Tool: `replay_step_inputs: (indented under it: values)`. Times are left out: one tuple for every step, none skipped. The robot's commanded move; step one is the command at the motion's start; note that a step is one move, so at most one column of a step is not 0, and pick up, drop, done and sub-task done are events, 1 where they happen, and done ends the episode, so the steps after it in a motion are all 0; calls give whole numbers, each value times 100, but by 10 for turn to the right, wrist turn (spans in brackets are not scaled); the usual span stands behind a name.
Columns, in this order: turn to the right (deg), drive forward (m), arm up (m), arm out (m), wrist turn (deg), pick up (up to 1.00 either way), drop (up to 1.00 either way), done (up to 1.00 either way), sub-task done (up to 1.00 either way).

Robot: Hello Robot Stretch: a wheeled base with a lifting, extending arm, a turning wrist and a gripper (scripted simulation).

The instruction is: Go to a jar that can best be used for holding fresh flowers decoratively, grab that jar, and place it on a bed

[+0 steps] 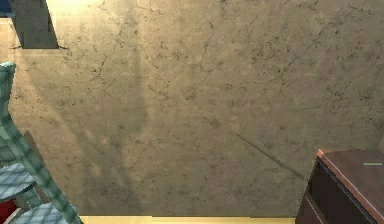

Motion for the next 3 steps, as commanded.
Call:
replay_step_inputs:
  values:
    - [0,0,0,0,-450,0,0,0,0]
    - [0,0,0,0,-270,0,0,0,0]
    - [0,0,0,-44,0,0,0,0,0]
